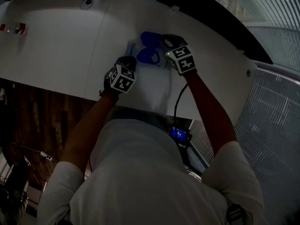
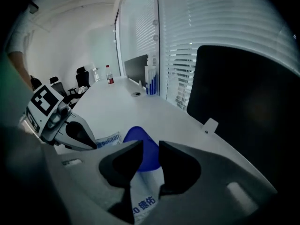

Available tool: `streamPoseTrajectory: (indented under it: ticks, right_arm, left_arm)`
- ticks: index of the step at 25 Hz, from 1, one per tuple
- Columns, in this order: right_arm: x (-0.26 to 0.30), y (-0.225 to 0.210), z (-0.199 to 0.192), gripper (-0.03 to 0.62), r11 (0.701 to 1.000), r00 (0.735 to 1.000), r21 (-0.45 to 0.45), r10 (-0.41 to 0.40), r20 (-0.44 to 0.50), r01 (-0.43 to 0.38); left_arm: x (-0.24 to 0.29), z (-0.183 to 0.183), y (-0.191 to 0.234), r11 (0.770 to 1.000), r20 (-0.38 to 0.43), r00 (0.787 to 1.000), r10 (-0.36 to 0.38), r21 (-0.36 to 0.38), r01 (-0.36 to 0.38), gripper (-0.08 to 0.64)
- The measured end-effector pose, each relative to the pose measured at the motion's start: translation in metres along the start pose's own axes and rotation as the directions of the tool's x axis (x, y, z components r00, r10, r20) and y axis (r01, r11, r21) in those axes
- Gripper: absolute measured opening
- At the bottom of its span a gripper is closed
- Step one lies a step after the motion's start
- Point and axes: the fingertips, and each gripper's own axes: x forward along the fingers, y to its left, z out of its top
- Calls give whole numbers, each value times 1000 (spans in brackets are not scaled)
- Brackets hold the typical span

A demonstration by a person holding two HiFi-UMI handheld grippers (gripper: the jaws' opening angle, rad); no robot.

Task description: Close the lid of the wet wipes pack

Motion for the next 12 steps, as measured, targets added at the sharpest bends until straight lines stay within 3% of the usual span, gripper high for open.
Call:
streamPoseTrajectory:
  ticks: [7, 12]
  right_arm:
    - [18, -10, -12, 133, 986, 981, 26, 169, -92, -168]
    - [25, 4, -23, 147, 939, 930, 84, 343, -132, -335]
  left_arm:
    - [9, -9, -1, 1000, -33, 999, -27, -13, 27, 2]
    - [11, -9, 0, 999, -35, 999, -37, -19, 36, 2]
